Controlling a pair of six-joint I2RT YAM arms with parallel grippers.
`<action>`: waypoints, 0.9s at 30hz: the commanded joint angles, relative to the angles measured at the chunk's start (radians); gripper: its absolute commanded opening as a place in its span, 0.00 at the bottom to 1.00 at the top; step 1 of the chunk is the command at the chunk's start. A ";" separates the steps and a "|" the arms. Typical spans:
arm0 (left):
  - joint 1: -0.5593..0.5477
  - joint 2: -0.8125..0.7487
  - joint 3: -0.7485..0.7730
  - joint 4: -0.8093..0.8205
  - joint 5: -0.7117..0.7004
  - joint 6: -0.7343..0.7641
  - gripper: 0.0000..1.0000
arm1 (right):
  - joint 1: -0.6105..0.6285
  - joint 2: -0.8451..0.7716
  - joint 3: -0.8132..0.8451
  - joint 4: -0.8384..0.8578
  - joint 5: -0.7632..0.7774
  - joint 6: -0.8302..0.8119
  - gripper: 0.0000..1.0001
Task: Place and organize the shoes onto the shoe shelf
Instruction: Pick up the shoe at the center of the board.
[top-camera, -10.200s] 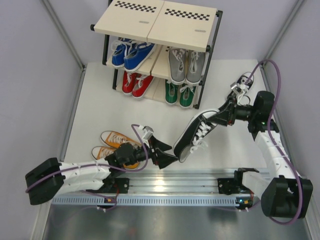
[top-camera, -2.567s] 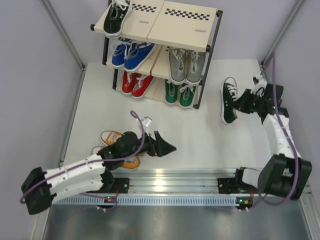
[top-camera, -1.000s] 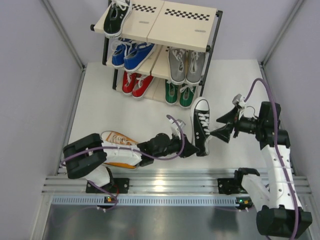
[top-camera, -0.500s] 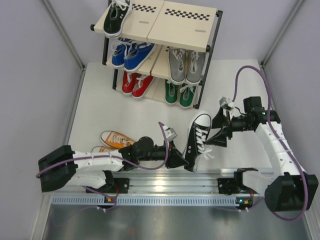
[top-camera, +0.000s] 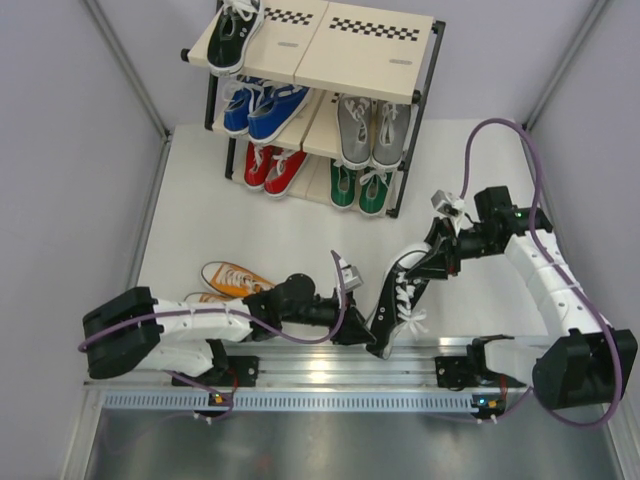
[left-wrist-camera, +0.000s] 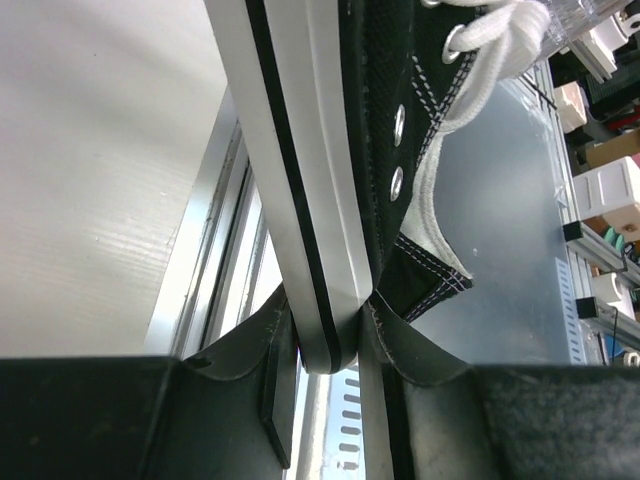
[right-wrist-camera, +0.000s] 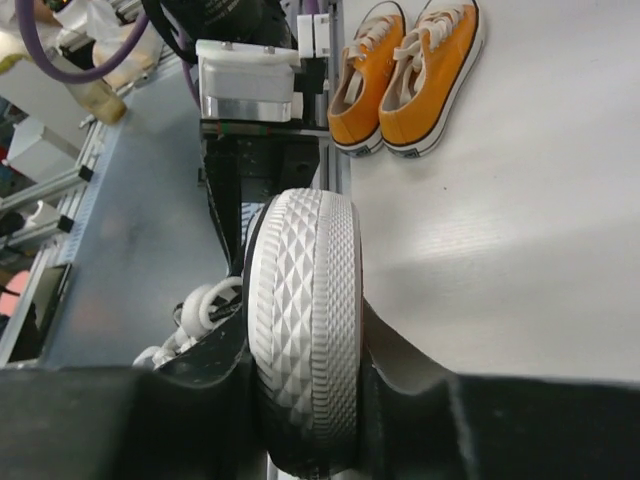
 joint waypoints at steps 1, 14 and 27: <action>0.004 -0.037 0.066 0.139 -0.040 0.031 0.00 | 0.027 -0.020 0.018 0.013 -0.042 -0.032 0.00; 0.002 -0.387 -0.178 0.125 -0.404 -0.003 0.83 | -0.152 -0.200 -0.203 0.890 -0.002 0.928 0.00; -0.012 -0.307 -0.162 0.131 -0.395 0.103 0.90 | -0.244 -0.057 -0.184 0.941 0.036 1.092 0.00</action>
